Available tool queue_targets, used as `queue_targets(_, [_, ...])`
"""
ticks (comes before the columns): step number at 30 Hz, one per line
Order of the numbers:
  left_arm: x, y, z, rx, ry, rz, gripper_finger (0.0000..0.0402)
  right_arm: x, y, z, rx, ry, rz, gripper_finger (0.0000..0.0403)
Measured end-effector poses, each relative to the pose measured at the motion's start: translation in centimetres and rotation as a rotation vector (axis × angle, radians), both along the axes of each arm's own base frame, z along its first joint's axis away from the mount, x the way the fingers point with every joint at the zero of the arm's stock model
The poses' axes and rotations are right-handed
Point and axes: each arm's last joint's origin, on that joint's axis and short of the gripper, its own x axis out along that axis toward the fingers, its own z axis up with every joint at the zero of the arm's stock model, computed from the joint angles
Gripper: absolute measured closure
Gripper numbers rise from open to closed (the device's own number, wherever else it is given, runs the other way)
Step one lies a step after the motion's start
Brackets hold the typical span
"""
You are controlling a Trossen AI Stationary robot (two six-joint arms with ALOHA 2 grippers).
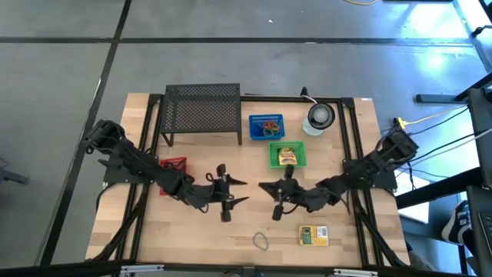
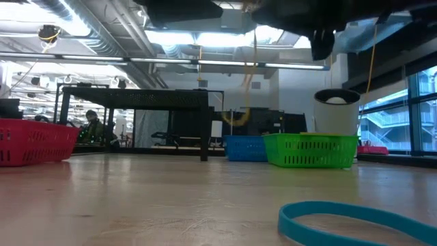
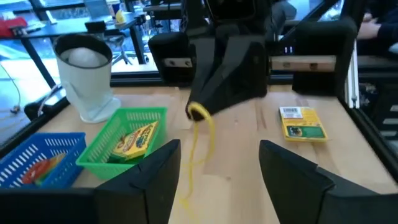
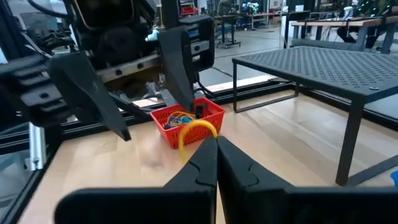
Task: Pick & Place Office Desk Supplies
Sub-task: Put the yellow rubber band into the orange basket
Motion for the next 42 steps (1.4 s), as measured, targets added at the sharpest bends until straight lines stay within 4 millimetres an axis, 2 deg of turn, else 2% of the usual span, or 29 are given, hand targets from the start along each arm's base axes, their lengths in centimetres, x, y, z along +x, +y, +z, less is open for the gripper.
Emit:
queue_targets(5, [0.2, 0.4, 0.0, -0.033, -0.006, 0.02, 0.0185, 1.0, -0.2, -0.6, 0.008, -0.011, 0.028, 0.0403])
queue_targets(11, [0.4, 1.0, -0.2, -0.11, -0.003, 0.043, 0.0185, 2.8, 0.6, 0.6, -0.061, -0.027, 0.072, 0.0403])
queue_targets(16, [0.4, 0.7, -0.4, -0.154, 0.029, -0.049, 0.0185, 4.1, 1.4, 1.0, -0.162, -0.012, 0.078, 0.0403])
queue_targets(22, [0.4, 0.7, -0.4, -0.155, 0.038, -0.063, 0.019, 4.4, 1.6, 1.4, -0.21, -0.007, 0.082, 0.0403])
queue_targets(25, [0.4, 0.7, -0.6, -0.13, 0.053, -0.062, 0.0212, 4.3, 1.7, 1.4, -0.211, -0.007, 0.083, 0.0403])
queue_targets(28, [0.4, 0.7, -0.5, -0.121, 0.05, -0.054, 0.025, 4.3, 1.7, 1.4, -0.211, -0.007, 0.083, 0.0403])
queue_targets(36, [0.3, 0.9, -0.7, -0.077, 0.068, -0.018, 0.0385, 4.3, 1.7, 1.4, -0.21, -0.007, 0.084, 0.0403])
queue_targets(42, [0.3, 0.9, -0.8, -0.069, 0.072, -0.02, 0.0399, 4.3, 1.7, 1.4, -0.184, -0.014, 0.096, 0.0402])
